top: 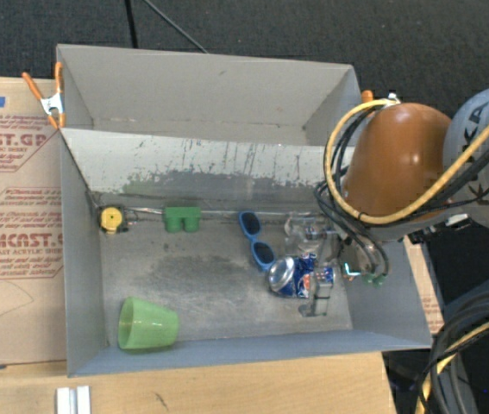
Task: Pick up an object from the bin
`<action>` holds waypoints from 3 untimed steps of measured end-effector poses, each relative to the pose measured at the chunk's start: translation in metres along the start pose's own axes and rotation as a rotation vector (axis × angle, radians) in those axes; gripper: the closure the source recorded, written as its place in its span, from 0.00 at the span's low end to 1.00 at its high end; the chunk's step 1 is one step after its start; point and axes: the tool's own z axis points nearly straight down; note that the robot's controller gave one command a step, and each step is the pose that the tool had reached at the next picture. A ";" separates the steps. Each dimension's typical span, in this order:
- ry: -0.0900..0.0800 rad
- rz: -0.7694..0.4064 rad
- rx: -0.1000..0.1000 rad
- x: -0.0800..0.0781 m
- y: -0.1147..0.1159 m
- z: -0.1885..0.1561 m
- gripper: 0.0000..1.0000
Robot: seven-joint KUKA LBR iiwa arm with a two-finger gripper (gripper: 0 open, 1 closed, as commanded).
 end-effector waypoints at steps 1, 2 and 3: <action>-0.006 -0.005 0.001 -0.058 -0.008 0.140 0.00; -0.008 -0.005 0.001 -0.057 -0.008 0.135 1.00; -0.007 -0.006 0.001 -0.057 -0.008 0.136 0.00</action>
Offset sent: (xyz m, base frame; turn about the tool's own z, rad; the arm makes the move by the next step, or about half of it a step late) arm 0.0566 -0.0086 -0.1355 -0.0047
